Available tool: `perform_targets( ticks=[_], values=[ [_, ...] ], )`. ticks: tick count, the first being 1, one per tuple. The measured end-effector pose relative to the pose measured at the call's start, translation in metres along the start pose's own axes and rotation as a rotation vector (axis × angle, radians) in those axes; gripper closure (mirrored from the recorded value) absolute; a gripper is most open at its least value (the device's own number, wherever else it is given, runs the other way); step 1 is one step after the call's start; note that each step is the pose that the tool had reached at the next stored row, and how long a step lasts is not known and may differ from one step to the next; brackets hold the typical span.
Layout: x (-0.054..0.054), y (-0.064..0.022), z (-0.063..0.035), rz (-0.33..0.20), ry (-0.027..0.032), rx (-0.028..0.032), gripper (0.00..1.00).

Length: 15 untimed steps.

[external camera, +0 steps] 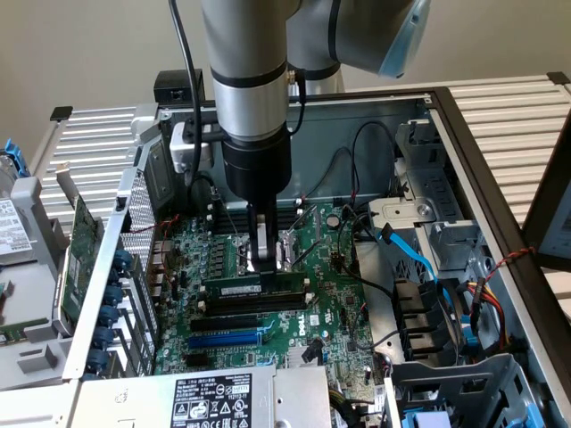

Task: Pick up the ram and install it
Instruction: 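Insert the ram into the slot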

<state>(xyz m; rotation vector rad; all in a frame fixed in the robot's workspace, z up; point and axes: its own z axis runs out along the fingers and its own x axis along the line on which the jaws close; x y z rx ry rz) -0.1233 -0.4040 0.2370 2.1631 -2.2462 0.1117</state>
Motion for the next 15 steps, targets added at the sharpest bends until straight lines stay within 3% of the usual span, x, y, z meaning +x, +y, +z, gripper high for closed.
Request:
perform_targets(
  ticks=[15],
  values=[
    [-0.0002,0.0009,0.0029,-0.01,-0.0006,0.0008,0.87]
  ],
)
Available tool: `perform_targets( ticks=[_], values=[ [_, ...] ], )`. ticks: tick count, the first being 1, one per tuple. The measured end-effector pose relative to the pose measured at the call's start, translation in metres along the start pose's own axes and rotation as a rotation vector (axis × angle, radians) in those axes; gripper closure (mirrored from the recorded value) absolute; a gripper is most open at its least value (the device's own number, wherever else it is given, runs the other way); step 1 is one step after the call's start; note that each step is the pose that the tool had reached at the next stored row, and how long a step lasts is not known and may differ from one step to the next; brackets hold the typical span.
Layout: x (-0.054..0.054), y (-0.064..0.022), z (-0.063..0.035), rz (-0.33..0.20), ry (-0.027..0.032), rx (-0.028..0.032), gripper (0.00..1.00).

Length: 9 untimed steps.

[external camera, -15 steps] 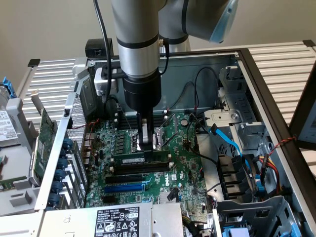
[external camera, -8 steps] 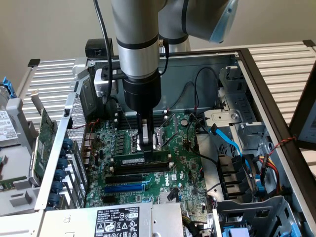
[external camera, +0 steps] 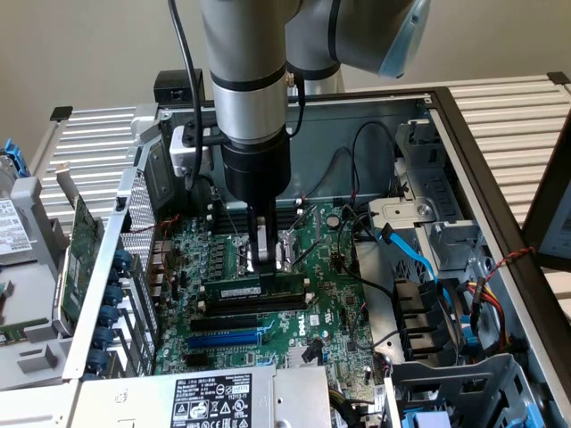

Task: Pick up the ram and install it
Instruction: 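Insert the ram into the slot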

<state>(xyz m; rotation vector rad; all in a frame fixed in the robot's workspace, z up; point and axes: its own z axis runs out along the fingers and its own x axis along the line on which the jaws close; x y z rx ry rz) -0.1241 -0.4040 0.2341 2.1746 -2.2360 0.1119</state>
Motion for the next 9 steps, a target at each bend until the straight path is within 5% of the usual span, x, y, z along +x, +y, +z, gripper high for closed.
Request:
perform_targets(
  ticks=[9],
  values=[
    [0.0,0.0003,0.0018,0.005,0.0001,-0.0004,0.87]
  ],
)
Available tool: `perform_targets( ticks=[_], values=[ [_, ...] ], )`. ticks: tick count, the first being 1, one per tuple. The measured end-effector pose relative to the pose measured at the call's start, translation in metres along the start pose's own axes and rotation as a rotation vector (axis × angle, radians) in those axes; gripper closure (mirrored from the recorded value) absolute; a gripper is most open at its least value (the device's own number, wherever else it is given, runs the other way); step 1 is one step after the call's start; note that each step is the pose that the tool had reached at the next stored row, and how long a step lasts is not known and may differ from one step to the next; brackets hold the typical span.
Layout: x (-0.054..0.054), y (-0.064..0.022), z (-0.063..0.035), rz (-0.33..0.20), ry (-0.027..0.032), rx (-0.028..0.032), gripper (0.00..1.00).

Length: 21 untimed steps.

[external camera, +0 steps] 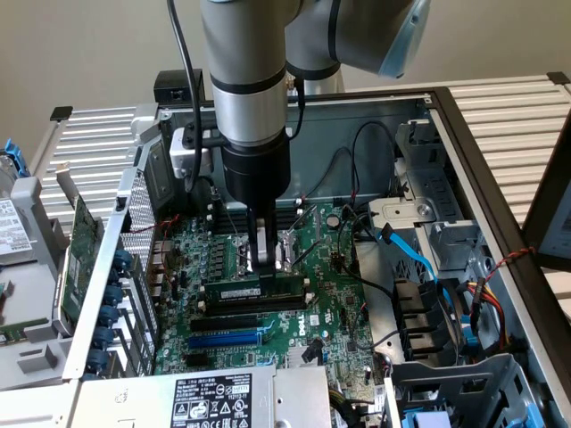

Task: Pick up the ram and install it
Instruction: 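Insert the ram into the slot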

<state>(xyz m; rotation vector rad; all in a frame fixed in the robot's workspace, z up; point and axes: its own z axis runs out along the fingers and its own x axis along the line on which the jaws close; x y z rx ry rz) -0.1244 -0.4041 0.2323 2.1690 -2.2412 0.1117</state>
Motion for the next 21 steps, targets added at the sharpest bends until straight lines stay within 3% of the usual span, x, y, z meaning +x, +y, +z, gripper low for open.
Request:
perform_targets(
  ticks=[21],
  values=[
    [0.0016,0.0007,0.0027,0.005,0.0002,-0.0003,0.87]
  ],
)
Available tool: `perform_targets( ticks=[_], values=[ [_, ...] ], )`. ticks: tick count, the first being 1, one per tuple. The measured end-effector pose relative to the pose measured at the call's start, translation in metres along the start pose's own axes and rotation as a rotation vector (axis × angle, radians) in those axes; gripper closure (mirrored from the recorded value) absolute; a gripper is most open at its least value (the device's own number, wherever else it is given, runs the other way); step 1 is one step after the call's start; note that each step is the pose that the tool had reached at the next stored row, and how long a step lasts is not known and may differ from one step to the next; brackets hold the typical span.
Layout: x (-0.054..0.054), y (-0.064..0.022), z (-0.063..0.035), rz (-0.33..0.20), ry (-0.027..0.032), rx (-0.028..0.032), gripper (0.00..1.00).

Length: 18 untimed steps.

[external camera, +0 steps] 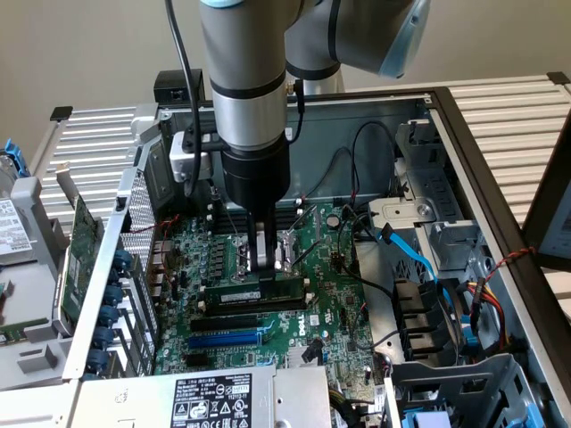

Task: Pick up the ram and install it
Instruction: 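Insert the ram into the slot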

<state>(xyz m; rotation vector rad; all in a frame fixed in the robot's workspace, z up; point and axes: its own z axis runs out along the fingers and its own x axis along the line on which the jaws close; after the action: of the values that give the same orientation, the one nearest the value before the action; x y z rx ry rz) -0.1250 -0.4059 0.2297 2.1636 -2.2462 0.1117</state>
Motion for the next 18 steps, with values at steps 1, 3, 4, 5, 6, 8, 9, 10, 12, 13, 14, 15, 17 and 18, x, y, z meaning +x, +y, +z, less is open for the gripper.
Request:
perform_targets(
  ticks=[1,3,4,5,6,8,9,10,12,13,14,15,17,18],
  values=[
    [0.0001,0.0,0.0,0.001,0.0001,-0.0001,0.87],
    [0.0002,-0.0001,0.0001,0.002,0.0001,-0.0002,0.87],
    [0.0003,0.0,0.0002,0.002,0.0002,-0.0002,0.87],
    [0.0003,0.0,0.0004,0.002,0.0002,-0.0002,0.87],
    [0.0003,0.0,0.0006,0.003,0.0003,-0.0003,0.87],
    [0.0002,0.0,0.0012,0.003,0.0,-0.0002,0.87],
    [0.0002,0.0,0.0016,0.003,0.0,-0.0002,0.87],
    [0.0001,0.0002,0.0021,0.003,0.0,-0.0002,0.87],
    [0.0001,0.0004,0.003,0.003,0.0002,-0.0001,0.87],
    [0.0001,0.0006,0.003,0.003,0.0003,-0.0004,0.87],
    [0.0001,0.0009,0.003,0.003,0.0002,-0.0004,0.85],
    [0.0001,0.0012,0.0031,0.003,0.0002,-0.0006,0.8],
    [0.0001,0.002,0.0029,0.004,-0.0001,-0.004,0.73],
    [0.0002,0.0024,0.0027,0.004,-0.0005,-0.0061,0.73]
  ],
)
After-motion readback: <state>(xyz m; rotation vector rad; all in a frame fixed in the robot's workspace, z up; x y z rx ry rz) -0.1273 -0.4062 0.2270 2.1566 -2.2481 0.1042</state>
